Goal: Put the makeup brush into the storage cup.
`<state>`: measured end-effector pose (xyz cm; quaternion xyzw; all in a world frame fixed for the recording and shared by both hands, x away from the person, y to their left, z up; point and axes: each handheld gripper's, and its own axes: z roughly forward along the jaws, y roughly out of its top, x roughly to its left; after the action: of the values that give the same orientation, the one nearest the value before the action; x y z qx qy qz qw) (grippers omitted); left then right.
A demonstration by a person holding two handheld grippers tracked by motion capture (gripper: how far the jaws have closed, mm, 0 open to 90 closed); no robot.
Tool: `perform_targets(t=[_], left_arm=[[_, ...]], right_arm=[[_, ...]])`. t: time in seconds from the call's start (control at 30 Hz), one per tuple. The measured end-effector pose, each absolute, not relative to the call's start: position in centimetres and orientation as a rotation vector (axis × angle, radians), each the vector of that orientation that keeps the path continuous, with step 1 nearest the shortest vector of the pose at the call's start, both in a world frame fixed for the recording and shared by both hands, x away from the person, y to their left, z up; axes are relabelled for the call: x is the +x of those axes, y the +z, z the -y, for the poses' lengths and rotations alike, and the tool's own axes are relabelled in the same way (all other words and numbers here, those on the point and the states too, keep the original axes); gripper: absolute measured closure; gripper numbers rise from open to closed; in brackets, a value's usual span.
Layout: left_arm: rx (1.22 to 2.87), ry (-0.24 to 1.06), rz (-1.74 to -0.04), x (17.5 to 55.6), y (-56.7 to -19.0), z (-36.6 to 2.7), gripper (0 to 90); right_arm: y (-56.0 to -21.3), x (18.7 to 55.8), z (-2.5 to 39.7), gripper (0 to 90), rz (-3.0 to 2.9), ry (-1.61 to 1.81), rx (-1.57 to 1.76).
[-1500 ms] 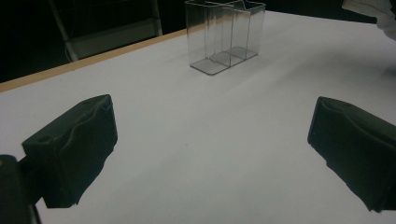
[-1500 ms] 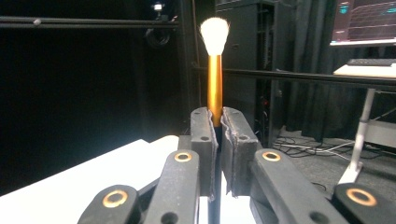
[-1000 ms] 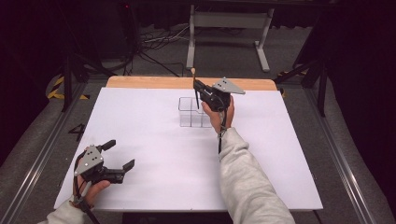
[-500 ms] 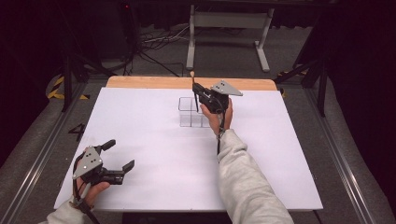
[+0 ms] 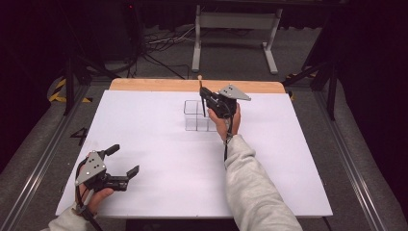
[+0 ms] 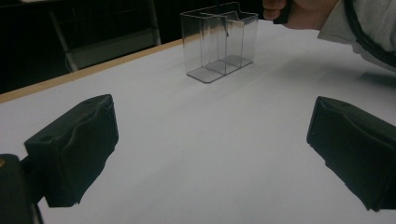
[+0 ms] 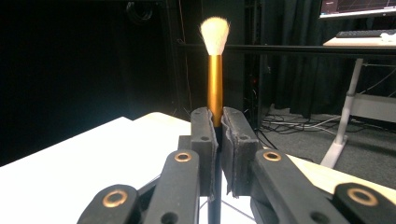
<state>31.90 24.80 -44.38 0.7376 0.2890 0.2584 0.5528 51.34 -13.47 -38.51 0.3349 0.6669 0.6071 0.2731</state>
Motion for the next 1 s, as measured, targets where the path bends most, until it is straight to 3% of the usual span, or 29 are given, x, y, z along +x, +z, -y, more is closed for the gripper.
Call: perform_targets(t=[0.33,0.77,1.0], left_arm=[[1.745,0.611,-0.691,31.8,-44.4,-24.9,2.9],[1.744,0.605,-0.694,31.9,-44.5,-24.9,3.0],[1.754,0.605,-0.694,32.0,-44.5,-24.8,2.9]], right_arm=[[-38.5,51.3,13.5,83.6,-1.791,1.633,0.91],[-37.6,50.9,14.0,67.5,-1.76,1.627,0.909],[-36.6,50.2,14.4,54.3,-1.722,1.601,0.893]])
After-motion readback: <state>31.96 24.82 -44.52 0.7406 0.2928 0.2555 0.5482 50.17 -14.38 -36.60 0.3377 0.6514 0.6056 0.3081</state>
